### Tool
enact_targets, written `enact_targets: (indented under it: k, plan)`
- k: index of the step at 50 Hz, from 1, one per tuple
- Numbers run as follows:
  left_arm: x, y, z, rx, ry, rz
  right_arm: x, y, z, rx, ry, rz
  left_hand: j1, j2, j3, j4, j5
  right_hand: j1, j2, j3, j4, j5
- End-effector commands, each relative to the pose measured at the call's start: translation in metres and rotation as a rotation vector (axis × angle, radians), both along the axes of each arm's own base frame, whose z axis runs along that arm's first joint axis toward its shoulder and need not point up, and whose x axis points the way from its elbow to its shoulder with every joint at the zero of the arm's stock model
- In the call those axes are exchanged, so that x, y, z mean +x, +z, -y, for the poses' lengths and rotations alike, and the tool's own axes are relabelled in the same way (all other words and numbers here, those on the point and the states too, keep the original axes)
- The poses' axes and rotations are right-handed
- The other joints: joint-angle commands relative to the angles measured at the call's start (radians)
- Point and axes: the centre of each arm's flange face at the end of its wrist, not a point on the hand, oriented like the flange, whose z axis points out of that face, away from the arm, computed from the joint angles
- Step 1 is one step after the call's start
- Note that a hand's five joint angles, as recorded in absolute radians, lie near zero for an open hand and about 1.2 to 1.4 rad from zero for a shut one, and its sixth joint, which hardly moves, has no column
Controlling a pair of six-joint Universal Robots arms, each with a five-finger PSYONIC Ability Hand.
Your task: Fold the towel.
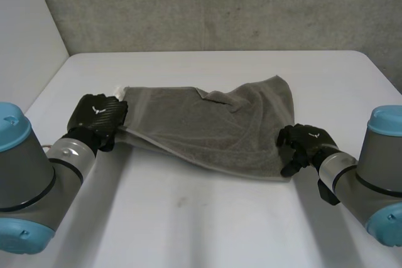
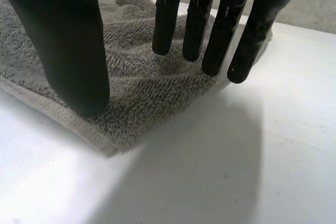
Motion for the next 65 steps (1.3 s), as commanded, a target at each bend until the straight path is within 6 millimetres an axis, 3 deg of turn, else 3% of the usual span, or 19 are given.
enact_targets:
  k: [1,16,24,32,46,49,50,51,52,57,58,59,61,62,64,65]
  plan:
    - [0.001,0.0,0.002,-0.002,0.004,-0.001,0.0,0.0,-0.001,0.001,0.0,0.0,0.222,0.178,0.18,0.178,0.18,0.107,0.025,0.045,0.044,0.044]
    - [0.004,-0.002,0.007,0.003,0.021,0.002,-0.003,-0.007,-0.014,0.037,0.011,-0.012,0.222,0.178,0.18,0.178,0.18,0.025,-0.057,-0.038,-0.039,-0.038]
    - [0.006,-0.001,0.009,-0.002,0.028,-0.001,0.0,-0.006,-0.017,0.007,0.026,-0.016,0.222,0.178,0.18,0.178,0.18,0.113,0.031,0.05,0.049,0.05]
    - [0.005,0.0,0.009,-0.005,0.025,-0.002,0.006,-0.013,-0.002,-0.051,0.028,-0.002,0.222,0.178,0.18,0.178,0.18,0.286,0.204,0.223,0.222,0.223]
    - [0.005,0.0,0.01,-0.003,0.027,-0.002,0.016,-0.022,0.006,-0.052,0.048,-0.003,0.222,0.178,0.18,0.178,0.18,0.245,0.163,0.183,0.182,0.182]
    - [0.005,0.0,0.01,-0.003,0.028,-0.002,0.017,-0.021,0.008,-0.058,0.047,-0.002,0.222,0.178,0.18,0.178,0.18,0.383,0.301,0.321,0.32,0.32]
    - [0.005,0.0,0.011,-0.005,0.028,-0.002,0.017,-0.02,0.01,-0.065,0.045,0.0,0.222,0.178,0.18,0.178,0.18,0.665,0.583,0.602,0.601,0.602]
    - [0.005,0.0,0.011,-0.005,0.028,-0.002,0.017,-0.02,0.01,-0.065,0.045,0.0,0.222,0.178,0.18,0.178,0.18,0.668,0.586,0.605,0.604,0.605]
    - [0.005,-0.001,0.01,-0.002,0.027,-0.001,0.018,-0.016,0.012,-0.08,0.042,0.003,0.222,0.178,0.18,0.178,0.18,0.873,0.791,0.811,0.81,0.81]
    - [0.005,-0.002,0.009,0.01,0.027,0.003,0.012,0.01,0.021,-0.182,-0.004,0.021,0.222,0.178,0.18,0.178,0.18,0.875,0.793,0.813,0.812,0.812]
    - [0.004,-0.002,0.007,0.019,0.021,0.006,0.012,0.029,0.022,-0.238,-0.008,0.036,0.222,0.178,0.18,0.178,0.18,0.875,0.793,0.813,0.812,0.812]
    - [0.004,-0.002,0.007,0.019,0.021,0.006,0.012,0.029,0.022,-0.238,-0.008,0.036,0.222,0.178,0.18,0.178,0.18,0.875,0.793,0.813,0.812,0.812]
    - [0.003,-0.002,0.001,0.04,0.01,0.013,0.012,0.068,0.019,-0.34,-0.001,0.07,0.222,0.178,0.18,0.178,0.18,0.875,0.793,0.813,0.812,0.812]
    - [0.003,-0.002,0.001,0.04,0.01,0.013,0.012,0.069,0.019,-0.341,-0.001,0.07,0.222,0.178,0.18,0.178,0.18,0.875,0.793,0.813,0.812,0.812]
    - [0.003,0.005,-0.004,0.046,0.006,0.016,0.012,0.106,0.013,-0.432,0.018,0.072,0.222,0.178,0.18,0.178,0.18,0.875,0.793,0.813,0.812,0.812]
    - [0.003,0.005,-0.004,0.046,0.005,0.016,0.012,0.107,0.012,-0.433,0.018,0.072,0.222,0.178,0.18,0.178,0.18,0.875,0.793,0.813,0.812,0.812]
